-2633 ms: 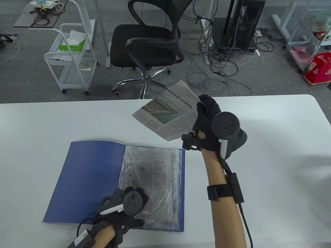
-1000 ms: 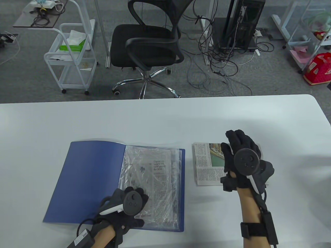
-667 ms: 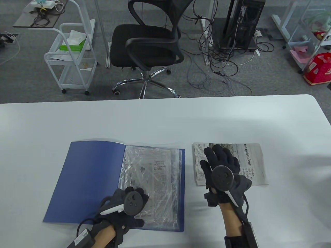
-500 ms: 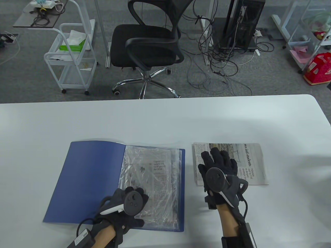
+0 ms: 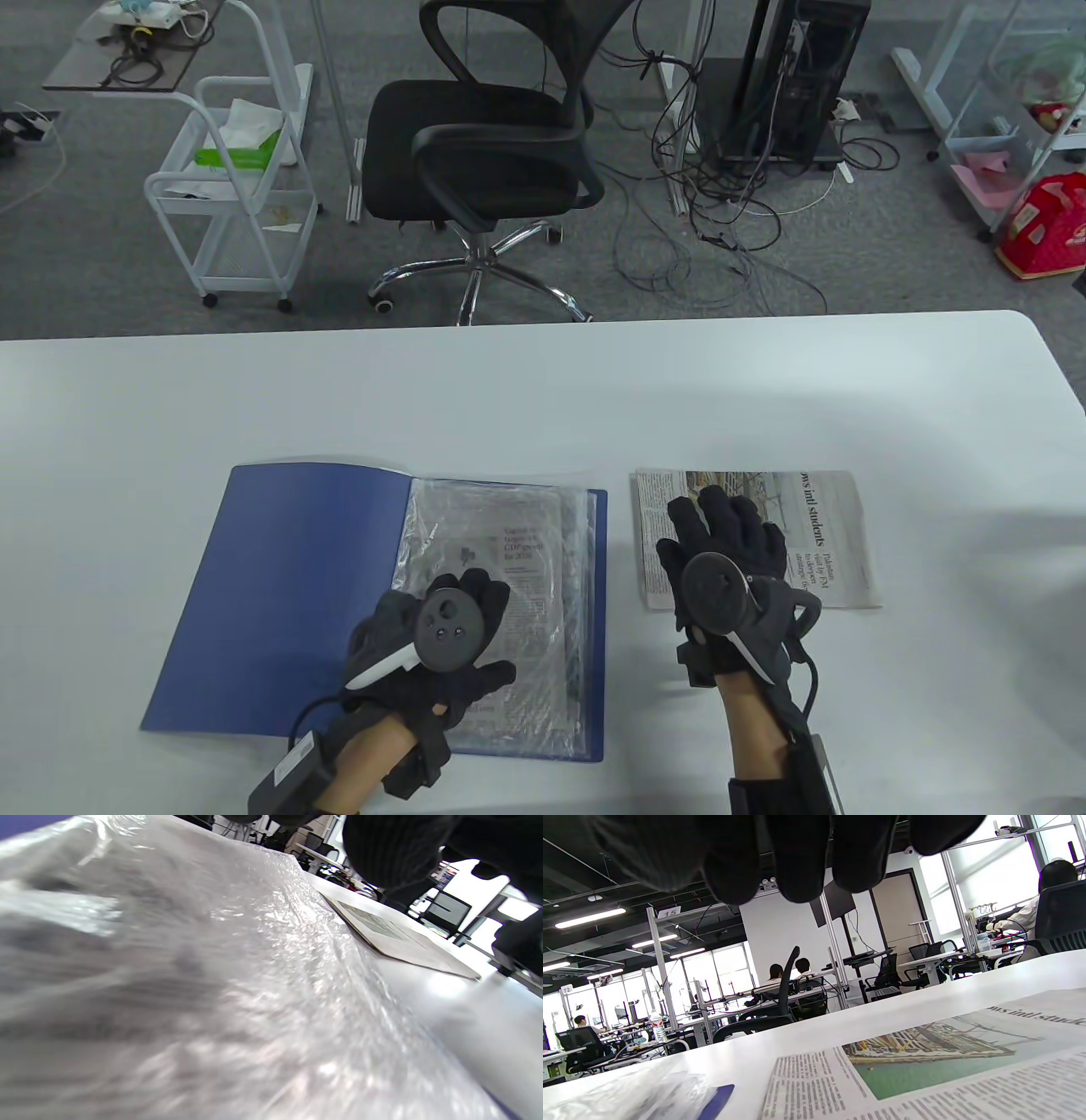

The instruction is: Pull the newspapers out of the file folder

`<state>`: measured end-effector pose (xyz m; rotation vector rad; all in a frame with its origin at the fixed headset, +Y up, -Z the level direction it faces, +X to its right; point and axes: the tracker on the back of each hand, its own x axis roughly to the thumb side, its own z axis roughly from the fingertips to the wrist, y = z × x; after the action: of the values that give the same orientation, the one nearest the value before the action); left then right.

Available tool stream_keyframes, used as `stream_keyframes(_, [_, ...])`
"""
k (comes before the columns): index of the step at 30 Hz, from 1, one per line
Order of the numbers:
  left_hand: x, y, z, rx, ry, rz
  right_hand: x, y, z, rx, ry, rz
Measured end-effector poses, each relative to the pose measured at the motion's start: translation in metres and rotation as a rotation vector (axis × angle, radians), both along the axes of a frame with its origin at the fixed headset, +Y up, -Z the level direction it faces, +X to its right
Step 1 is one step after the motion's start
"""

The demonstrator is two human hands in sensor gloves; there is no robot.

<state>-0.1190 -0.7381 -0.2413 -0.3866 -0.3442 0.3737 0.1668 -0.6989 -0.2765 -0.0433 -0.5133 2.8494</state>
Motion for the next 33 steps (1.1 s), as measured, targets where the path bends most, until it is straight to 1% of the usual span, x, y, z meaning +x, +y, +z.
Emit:
stream_keyframes(3, [0.015,-0.012,-0.008,-0.058,0.056,-0.029,-0.002,0.001,0.001,0.002,0.010,0.005])
stream_keyframes(6, [0.024,-0.030,-0.011,-0.116,0.099,-0.066,-0.002,0.000,0.001,-0.002,0.019,-0.005])
stream_keyframes(8, [0.027,-0.042,-0.011,-0.197,0.100,-0.093,-0.003,-0.001,0.000,-0.006,0.023,-0.007])
stream_keyframes(9, [0.029,-0.050,-0.010,-0.262,0.095,-0.104,-0.003,0.000,0.001,-0.007,0.023,-0.007])
stream_keyframes(10, [0.031,-0.055,-0.009,-0.289,0.095,-0.139,-0.003,-0.001,0.000,-0.009,0.023,-0.009])
stream_keyframes(12, [0.035,-0.055,-0.008,-0.224,0.085,-0.216,-0.003,-0.001,0.000,-0.013,0.023,-0.014])
stream_keyframes(13, [0.036,-0.055,-0.008,-0.215,0.084,-0.227,-0.003,0.000,0.001,-0.017,0.023,-0.017])
stream_keyframes(14, [0.036,-0.054,-0.008,-0.212,0.092,-0.218,-0.003,0.000,0.001,-0.018,0.023,-0.017])
stream_keyframes(16, [0.033,-0.050,-0.009,-0.144,0.155,-0.178,-0.004,0.000,0.001,-0.021,0.023,-0.013])
stream_keyframes(17, [0.029,-0.044,-0.009,-0.056,0.197,-0.145,-0.004,0.000,0.001,-0.022,0.023,-0.010])
stream_keyframes(18, [0.026,-0.040,-0.010,-0.037,0.200,-0.132,-0.003,0.000,0.001,-0.022,0.023,-0.011])
stream_keyframes(19, [0.022,-0.034,-0.010,-0.025,0.208,-0.105,-0.003,0.000,0.001,-0.022,0.022,-0.013])
stream_keyframes(21, [0.004,-0.015,-0.010,-0.016,0.271,0.033,-0.001,0.002,0.001,-0.015,0.017,-0.024])
stream_keyframes(23, [-0.023,0.009,-0.010,0.007,0.359,0.191,0.001,0.003,0.001,-0.008,0.014,-0.032])
stream_keyframes(26, [-0.066,0.030,-0.006,0.047,0.479,0.310,0.002,0.005,0.002,-0.002,0.011,-0.041])
stream_keyframes(29, [-0.106,0.034,0.000,0.050,0.564,0.343,0.004,0.005,0.002,-0.001,0.011,-0.050])
stream_keyframes(30, [-0.120,0.032,0.002,0.060,0.603,0.338,0.004,0.005,0.002,-0.001,0.010,-0.051])
stream_keyframes(33, [-0.148,0.024,0.005,0.073,0.686,0.329,0.005,0.005,0.002,-0.004,0.005,-0.050])
